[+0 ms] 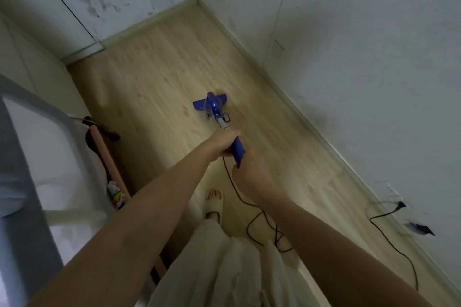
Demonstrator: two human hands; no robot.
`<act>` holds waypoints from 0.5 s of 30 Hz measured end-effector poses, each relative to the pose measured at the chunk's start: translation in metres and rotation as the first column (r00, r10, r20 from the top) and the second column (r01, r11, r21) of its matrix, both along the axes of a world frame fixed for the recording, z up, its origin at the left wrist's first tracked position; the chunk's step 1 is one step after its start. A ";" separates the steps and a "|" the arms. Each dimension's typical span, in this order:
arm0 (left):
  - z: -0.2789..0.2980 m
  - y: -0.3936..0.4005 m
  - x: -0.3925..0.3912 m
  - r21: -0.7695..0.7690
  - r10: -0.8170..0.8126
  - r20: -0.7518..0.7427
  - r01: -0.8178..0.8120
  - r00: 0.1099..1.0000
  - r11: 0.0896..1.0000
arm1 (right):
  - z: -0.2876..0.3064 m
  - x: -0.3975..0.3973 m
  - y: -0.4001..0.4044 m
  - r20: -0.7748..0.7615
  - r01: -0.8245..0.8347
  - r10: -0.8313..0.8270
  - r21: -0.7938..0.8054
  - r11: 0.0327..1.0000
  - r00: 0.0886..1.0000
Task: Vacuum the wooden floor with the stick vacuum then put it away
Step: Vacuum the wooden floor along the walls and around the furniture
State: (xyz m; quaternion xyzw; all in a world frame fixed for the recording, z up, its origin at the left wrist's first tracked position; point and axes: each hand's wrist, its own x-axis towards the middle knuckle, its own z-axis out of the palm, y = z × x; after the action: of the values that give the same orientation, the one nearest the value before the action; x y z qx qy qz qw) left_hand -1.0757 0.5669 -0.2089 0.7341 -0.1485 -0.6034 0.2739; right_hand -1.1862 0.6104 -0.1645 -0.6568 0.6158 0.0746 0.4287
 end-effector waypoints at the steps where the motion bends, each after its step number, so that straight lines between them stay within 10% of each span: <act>1: -0.003 -0.010 0.013 0.001 0.019 -0.003 -0.019 1.000 1.000 | -0.003 0.014 -0.010 -0.017 -0.011 0.011 -0.014 1.000 1.000; 15: -0.017 -0.111 0.150 -0.052 0.099 -0.102 -0.105 0.990 0.993 | -0.016 0.150 -0.117 -0.102 -0.095 0.083 -0.114 0.989 0.991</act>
State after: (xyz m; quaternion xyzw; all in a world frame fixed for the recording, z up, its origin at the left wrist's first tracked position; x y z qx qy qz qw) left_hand -0.9255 0.4555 -0.2260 0.7018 -0.1143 -0.6197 0.3323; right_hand -1.0363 0.4930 -0.1801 -0.7035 0.6095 0.0888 0.3546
